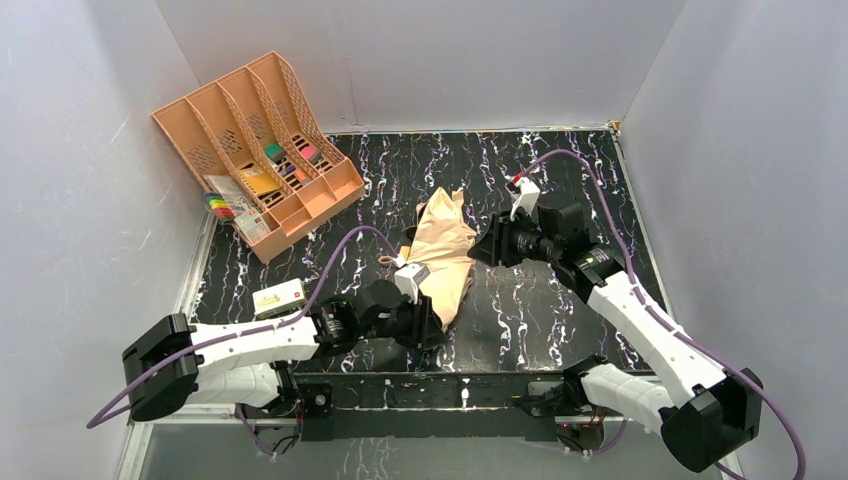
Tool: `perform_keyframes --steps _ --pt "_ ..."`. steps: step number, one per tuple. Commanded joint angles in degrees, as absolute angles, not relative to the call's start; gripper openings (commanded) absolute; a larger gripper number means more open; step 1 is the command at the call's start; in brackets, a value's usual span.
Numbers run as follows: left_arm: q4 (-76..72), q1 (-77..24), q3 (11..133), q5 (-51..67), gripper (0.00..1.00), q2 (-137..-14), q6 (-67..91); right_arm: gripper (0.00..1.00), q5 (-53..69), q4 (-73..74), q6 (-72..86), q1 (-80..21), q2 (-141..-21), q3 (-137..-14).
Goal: Put away the umbrella
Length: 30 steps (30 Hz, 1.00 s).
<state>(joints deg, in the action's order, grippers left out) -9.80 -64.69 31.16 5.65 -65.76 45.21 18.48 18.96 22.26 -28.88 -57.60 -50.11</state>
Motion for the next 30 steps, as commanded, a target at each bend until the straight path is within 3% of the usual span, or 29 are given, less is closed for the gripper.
perform_keyframes --steps 1,6,12,19,30 --pt "-11.6 -65.2 31.3 4.7 0.42 -66.8 44.7 0.45 27.2 14.4 22.3 -28.7 -58.2 -51.1" --pt "-11.8 -66.0 30.7 4.8 0.51 -67.3 44.9 0.45 29.0 12.1 25.3 -30.0 -57.7 -49.0" --pt "-14.6 -66.4 28.7 4.8 0.45 -68.3 45.8 0.35 25.0 8.3 30.1 -37.6 -58.8 -45.9" --pt "-17.9 -67.1 25.4 4.8 0.52 -70.1 47.5 0.29 18.1 0.6 36.6 -45.4 -61.1 -39.1" --pt "-20.8 -68.8 25.0 5.0 0.54 -73.8 48.1 0.17 12.1 -11.4 44.8 -49.2 -67.5 -29.8"
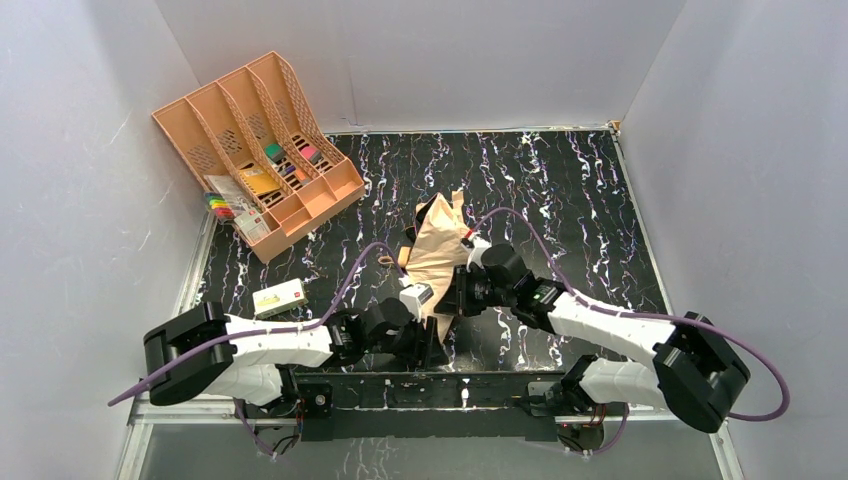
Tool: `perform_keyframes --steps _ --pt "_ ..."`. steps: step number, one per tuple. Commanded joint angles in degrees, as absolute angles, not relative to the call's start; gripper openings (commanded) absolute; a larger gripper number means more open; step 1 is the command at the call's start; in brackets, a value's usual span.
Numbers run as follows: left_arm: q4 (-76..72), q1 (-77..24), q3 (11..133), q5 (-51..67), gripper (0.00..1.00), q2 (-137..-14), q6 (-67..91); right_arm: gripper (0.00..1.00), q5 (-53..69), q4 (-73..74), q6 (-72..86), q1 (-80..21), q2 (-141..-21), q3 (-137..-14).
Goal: Put away the umbrella
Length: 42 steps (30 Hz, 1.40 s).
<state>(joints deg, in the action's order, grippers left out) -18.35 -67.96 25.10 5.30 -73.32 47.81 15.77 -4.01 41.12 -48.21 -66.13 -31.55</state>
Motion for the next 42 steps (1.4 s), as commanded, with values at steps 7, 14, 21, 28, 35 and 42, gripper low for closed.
perform_keyframes --steps 7,14,21,28,35,42 --pt "-19.7 -69.0 26.5 4.1 0.55 -74.2 48.5 0.15 11.3 -17.4 47.9 -49.8 -70.7 -23.4" --pt "-12.9 -69.0 29.7 1.6 0.88 -68.3 49.0 0.14 9.2 -21.0 47.7 -49.8 -76.5 -20.5" --pt "2.9 -68.7 35.6 -9.8 0.93 -56.2 46.7 0.14 7.8 -21.1 47.0 -49.8 -78.6 -19.2" --pt "9.7 -56.4 48.1 -8.6 0.98 -54.8 38.5 0.13 6.4 -18.1 45.8 -49.8 -76.7 -19.1" --pt "15.0 -40.2 69.5 6.0 0.88 -74.7 33.2 0.14 5.7 -15.5 44.6 -49.8 -76.2 -19.7" --pt "22.9 -36.7 86.5 8.7 0.66 -92.2 28.3 0.14 6.1 -15.2 44.5 -49.8 -77.2 -20.2"
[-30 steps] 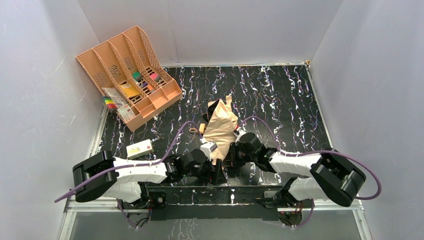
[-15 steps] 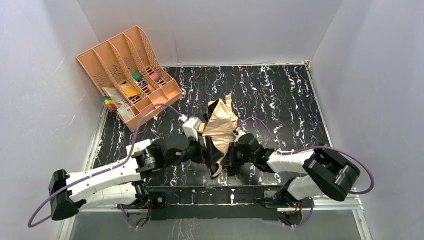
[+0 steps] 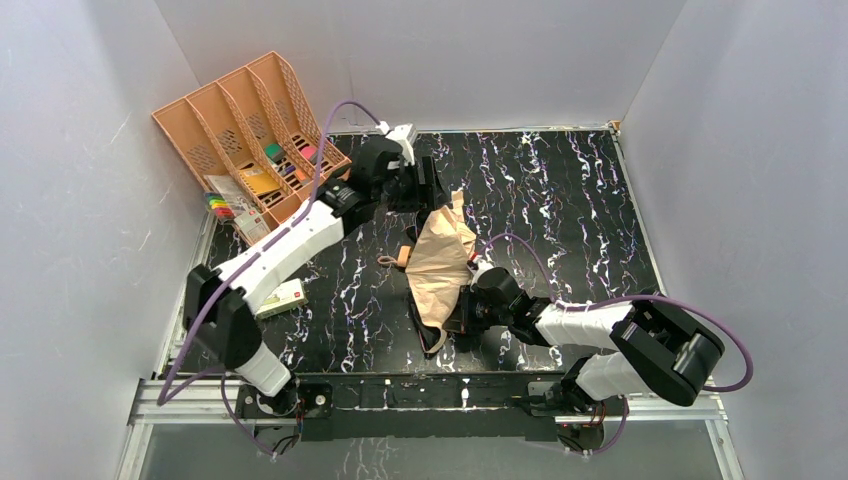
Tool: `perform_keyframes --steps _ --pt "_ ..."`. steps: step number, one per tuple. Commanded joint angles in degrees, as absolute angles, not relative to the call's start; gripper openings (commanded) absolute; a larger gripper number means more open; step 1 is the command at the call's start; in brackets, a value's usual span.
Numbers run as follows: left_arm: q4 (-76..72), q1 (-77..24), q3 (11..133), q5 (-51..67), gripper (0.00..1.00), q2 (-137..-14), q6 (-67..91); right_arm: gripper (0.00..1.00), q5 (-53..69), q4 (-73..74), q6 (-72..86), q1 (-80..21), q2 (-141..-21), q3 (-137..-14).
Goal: Put away the umbrella
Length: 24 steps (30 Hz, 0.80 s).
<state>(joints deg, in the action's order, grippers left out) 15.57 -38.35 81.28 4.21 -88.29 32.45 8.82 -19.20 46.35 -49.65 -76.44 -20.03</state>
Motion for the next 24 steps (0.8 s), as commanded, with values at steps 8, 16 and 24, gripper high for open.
perform_keyframes --steps 8,16,24 --pt "24.6 -35.5 92.9 11.7 0.57 -100.3 26.9 0.13 6.2 -15.1 44.6 -49.8 -77.6 -20.4" --pt "22.5 -35.3 95.0 14.3 0.32 -102.7 27.1 0.14 6.0 -15.3 44.7 -49.8 -78.2 -20.4" --pt "22.4 -34.5 95.0 16.6 0.04 -102.6 27.0 0.11 4.7 -16.3 46.6 -49.8 -79.6 -20.5"
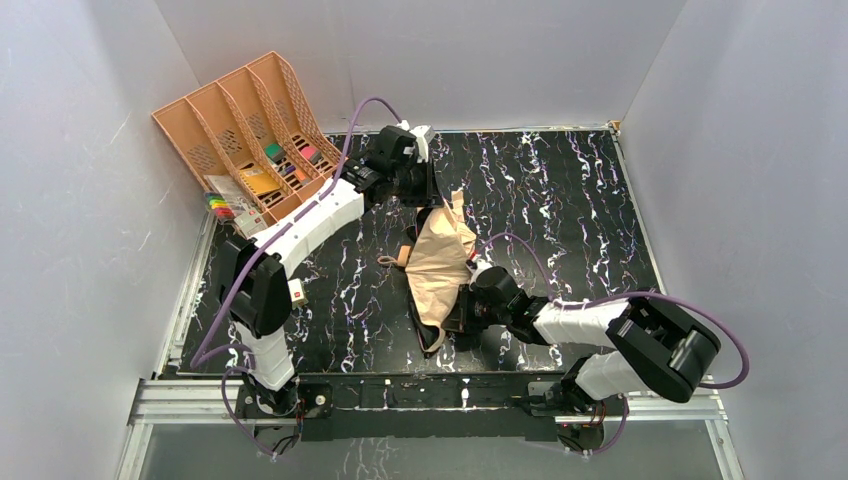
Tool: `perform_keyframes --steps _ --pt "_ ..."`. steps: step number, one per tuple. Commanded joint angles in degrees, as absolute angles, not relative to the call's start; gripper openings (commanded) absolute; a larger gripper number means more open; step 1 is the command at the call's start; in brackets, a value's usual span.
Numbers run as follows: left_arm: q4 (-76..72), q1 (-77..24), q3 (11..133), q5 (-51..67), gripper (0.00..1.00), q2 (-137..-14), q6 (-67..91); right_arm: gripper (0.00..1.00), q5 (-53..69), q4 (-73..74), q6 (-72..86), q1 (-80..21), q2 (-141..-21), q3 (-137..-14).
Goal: Put away the umbrella
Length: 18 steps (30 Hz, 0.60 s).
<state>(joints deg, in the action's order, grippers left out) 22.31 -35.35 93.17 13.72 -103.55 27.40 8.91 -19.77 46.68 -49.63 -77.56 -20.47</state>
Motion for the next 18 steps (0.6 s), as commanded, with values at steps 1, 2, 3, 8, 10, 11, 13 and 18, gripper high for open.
perform_keyframes --steps 1,2,3,8,10,11,13,18 --pt "22.4 -34.3 95.0 16.8 0.03 -102.2 26.9 0.11 4.6 -16.7 47.2 -49.8 -79.7 -20.3" --pt "22.2 -34.2 95.0 17.1 0.00 -101.5 27.0 0.10 4.4 -17.2 47.7 -49.7 -79.8 -20.1" --pt "21.8 -34.2 94.9 17.6 0.00 -100.8 27.1 0.10 4.0 -17.6 48.1 -49.7 -80.2 -20.2" --pt "20.3 -34.2 94.7 20.9 0.00 -96.1 28.1 0.10 1.6 -18.5 47.3 -49.7 -83.6 -22.5" --pt "19.0 -34.3 92.2 21.2 0.00 -92.9 28.9 0.10 1.2 -18.8 46.2 -49.5 -85.2 -23.9" --pt "18.4 -34.5 90.4 21.2 0.00 -90.9 29.0 0.10 1.4 -19.0 45.6 -49.2 -86.2 -24.8" --pt "17.5 -35.4 85.7 19.9 0.00 -86.5 29.3 0.11 2.1 -18.7 44.6 -49.1 -87.6 -26.7" --pt "10.1 -39.3 67.6 14.4 0.00 -72.0 34.0 0.14 1.9 -18.6 44.0 -49.0 -87.8 -28.7"
